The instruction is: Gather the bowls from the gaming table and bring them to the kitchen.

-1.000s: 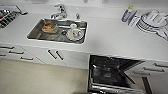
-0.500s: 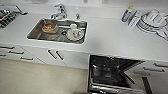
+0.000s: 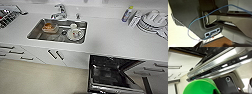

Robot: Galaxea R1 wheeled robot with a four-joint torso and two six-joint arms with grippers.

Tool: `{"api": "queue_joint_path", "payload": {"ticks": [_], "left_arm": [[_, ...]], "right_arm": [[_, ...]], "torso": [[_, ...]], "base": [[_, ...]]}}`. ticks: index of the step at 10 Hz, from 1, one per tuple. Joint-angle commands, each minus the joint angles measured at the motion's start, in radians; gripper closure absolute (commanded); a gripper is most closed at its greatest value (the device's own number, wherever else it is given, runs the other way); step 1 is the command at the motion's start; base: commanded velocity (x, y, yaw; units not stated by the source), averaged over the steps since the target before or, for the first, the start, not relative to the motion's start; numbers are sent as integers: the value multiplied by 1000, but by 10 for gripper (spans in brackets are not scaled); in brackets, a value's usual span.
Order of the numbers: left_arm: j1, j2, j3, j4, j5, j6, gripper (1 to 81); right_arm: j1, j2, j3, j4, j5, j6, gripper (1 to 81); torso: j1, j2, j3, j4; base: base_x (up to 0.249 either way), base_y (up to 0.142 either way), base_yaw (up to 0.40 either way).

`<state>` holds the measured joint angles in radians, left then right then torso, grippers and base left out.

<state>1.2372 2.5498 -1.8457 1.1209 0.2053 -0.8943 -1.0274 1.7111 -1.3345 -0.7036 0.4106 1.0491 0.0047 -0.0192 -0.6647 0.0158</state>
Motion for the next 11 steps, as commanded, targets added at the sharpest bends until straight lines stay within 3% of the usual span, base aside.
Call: {"api": "queue_joint_path", "payload": {"ticks": [1, 4, 7, 8, 11], "left_arm": [[107, 74, -133, 4, -99, 0, 10], [163, 132, -279, 4, -107, -5, 10], [216, 161, -350, 2, -106, -5, 10], [228, 193, -421, 2, -106, -5, 10], [252, 280, -584, 4, -107, -5, 10]], "right_arm": [[175, -97, 94, 6, -21, 35, 811], [324, 7, 63, 10, -44, 81, 811], [470, 183, 39, 4, -246, 106, 811], [490, 253, 3, 15, -279, 107, 811], [464, 436, -163, 59, -288, 112, 811]], "torso": [[0, 0, 0, 0], [0, 0, 0, 0], [0, 0, 0, 0], [0, 0, 0, 0], [0, 0, 0, 0]], "base": [[0, 0, 0], [0, 0, 0], [0, 0, 0], [0, 0, 0], [0, 0, 0]]}}
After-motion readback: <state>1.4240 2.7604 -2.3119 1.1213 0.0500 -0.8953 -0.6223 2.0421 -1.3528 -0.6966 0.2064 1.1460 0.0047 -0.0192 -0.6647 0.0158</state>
